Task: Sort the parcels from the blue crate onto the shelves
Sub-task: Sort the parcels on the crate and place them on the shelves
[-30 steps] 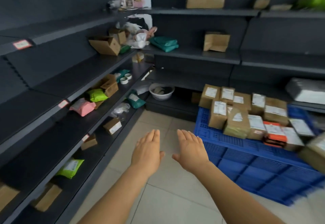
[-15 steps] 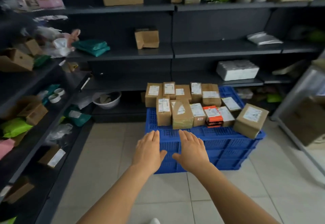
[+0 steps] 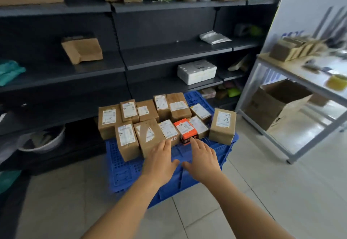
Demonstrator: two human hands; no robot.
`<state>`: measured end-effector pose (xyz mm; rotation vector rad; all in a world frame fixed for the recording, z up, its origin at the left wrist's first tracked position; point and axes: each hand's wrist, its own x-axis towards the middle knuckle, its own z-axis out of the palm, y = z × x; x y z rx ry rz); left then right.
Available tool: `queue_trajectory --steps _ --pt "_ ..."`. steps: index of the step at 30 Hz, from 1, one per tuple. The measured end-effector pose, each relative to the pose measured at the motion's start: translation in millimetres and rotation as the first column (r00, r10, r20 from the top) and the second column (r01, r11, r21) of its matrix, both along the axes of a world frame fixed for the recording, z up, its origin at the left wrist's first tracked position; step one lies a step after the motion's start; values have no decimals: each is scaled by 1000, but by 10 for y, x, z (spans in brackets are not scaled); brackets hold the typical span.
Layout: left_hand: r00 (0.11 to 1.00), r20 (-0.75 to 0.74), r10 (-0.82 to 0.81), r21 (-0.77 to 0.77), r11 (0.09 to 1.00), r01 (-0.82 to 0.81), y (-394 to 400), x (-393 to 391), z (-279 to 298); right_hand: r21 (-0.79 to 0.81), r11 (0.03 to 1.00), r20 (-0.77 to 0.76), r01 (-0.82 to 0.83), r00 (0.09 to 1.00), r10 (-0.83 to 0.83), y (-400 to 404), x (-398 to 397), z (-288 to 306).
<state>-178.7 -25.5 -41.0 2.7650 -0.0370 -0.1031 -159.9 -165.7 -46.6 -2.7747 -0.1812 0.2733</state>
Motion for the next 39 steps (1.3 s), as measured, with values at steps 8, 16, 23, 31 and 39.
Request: queue_trajectory --steps 8,16,23,31,39 --pt "997 -47 -60 -15 998 59 -359 634 -177 16 996 -36 89 995 -88 -404 493 -174" --pt "973 -201 115 30 993 -111 -569 1284 -524 43 999 -171 -14 985 21 -670 1358 -547" --pt "895 -345 282 47 958 -283 -705 1837 -977 70 992 -262 -103 958 118 -764 2108 -1002" --pt "815 -408 412 86 906 -415 -743 2307 -1619 65 984 -350 -164 920 176 -649 2633 -1613" --pt "805 -384 452 148 891 -430 -659 2671 -2077 33 978 -368 -208 907 205 -430 2923 -2039"
